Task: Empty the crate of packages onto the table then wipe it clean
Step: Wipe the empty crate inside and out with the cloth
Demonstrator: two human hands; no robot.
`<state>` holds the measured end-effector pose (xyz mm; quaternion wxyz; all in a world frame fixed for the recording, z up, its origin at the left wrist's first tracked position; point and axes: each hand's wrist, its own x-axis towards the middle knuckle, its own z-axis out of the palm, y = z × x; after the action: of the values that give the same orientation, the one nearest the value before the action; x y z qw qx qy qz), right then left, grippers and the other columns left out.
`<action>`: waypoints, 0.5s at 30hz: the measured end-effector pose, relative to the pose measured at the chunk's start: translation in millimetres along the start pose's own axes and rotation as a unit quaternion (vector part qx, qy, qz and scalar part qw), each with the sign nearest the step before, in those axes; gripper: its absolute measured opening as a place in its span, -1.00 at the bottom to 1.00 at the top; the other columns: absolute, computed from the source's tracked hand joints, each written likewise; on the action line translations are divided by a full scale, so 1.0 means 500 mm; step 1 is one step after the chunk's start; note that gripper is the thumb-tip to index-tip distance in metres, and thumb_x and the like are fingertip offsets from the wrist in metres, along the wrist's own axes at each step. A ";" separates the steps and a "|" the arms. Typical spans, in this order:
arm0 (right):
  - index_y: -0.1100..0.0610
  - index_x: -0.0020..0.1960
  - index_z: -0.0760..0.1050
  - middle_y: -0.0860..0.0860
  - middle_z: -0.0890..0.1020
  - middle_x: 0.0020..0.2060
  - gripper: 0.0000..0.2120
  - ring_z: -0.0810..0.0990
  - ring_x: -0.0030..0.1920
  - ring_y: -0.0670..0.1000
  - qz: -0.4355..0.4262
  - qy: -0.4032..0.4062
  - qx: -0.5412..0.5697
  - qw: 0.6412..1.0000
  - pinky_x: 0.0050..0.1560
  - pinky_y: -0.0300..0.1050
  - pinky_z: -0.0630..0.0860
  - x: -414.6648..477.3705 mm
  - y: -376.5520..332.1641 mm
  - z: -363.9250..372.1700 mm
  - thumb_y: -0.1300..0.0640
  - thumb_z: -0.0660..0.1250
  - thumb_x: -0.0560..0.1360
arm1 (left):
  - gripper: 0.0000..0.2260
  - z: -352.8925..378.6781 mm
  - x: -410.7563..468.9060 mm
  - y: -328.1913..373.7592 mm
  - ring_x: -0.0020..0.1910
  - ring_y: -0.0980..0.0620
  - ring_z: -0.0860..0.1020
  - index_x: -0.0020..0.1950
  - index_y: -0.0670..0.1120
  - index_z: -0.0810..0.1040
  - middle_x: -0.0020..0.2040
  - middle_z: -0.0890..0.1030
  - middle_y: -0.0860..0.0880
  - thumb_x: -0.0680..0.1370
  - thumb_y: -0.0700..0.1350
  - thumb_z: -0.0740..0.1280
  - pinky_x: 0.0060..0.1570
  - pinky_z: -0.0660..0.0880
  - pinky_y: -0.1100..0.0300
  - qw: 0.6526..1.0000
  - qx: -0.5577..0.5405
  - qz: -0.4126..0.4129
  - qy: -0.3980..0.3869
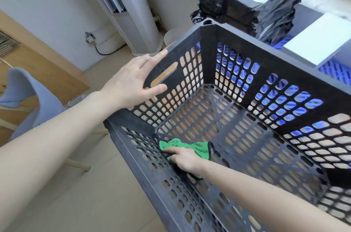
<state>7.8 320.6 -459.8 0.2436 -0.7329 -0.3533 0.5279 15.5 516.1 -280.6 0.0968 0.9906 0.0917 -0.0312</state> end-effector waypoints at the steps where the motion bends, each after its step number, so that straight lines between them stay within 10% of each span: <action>1: -0.12 0.41 0.37 0.00 0.38 0.44 -0.60 0.28 0.43 0.13 0.004 0.005 0.000 1.000 0.44 -0.07 0.16 0.003 -0.003 0.001 0.11 0.13 0.60 | -0.25 -0.001 0.000 0.000 0.53 -0.03 0.15 0.58 0.19 -0.03 0.50 0.31 -0.08 0.44 0.36 0.09 0.44 0.14 0.05 1.000 0.001 0.000 -0.001; 15: -0.01 0.49 0.28 -0.01 0.29 0.48 -0.56 0.22 0.48 0.05 0.047 -0.015 0.097 0.994 0.42 -0.14 0.14 -0.102 0.025 0.017 0.13 0.16 0.61 | -0.26 0.000 0.003 -0.006 0.51 -0.05 0.19 0.56 0.25 -0.05 0.49 0.32 -0.07 0.43 0.37 0.11 0.45 0.21 -0.05 1.000 -0.023 -0.004 -0.010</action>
<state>-6.7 273.2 -441.1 0.2831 -0.7133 -0.2695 0.5817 16.7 519.2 -281.1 0.1207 0.9873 0.0953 -0.0395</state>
